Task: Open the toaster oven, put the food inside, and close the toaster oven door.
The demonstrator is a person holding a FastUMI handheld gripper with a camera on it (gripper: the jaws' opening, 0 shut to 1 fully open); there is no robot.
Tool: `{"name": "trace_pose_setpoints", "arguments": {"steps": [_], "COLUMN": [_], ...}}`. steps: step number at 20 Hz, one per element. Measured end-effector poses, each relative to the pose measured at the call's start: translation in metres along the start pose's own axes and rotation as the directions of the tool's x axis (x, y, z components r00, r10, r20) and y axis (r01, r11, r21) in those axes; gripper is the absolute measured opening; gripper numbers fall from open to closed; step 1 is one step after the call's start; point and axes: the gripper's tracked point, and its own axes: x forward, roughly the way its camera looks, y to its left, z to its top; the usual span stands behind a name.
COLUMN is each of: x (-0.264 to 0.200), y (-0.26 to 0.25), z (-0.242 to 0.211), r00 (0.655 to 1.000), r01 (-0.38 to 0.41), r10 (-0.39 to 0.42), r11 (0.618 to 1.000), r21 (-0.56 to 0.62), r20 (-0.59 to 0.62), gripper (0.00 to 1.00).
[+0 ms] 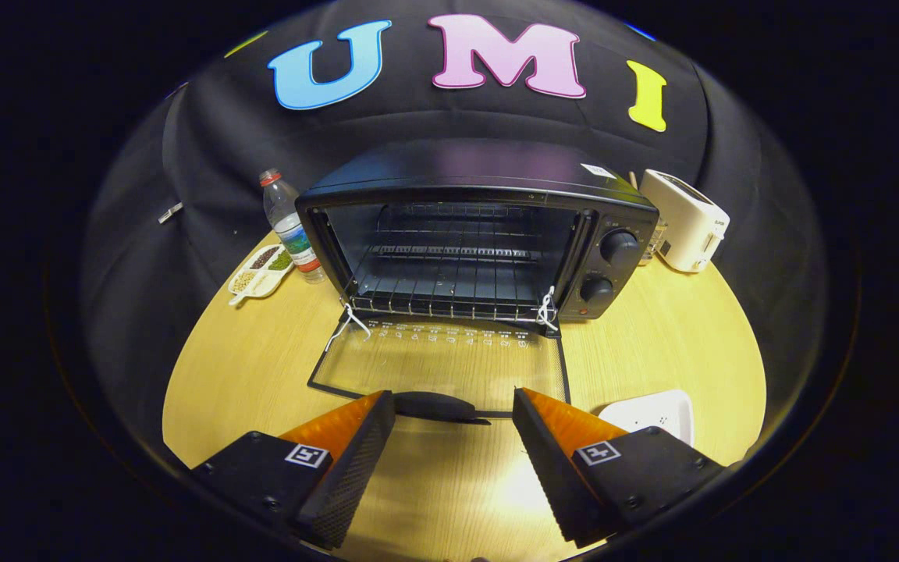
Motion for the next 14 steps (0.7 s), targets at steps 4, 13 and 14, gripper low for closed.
{"name": "trace_pose_setpoints", "arguments": {"steps": [4, 13, 14], "x": [-0.007, -0.06, -0.063], "y": [0.005, -0.126, -0.152], "z": [0.002, 0.027, 0.02], "r00": [0.997, 0.99, 0.992], "r01": [-0.073, -0.13, -0.123], "r10": [0.073, 0.13, 0.123], "r11": [0.997, 0.992, 0.992], "r21": [0.003, -0.008, -0.007], "r20": [-0.005, 0.05, 0.022], "gripper": [0.99, 0.97, 0.97]}}
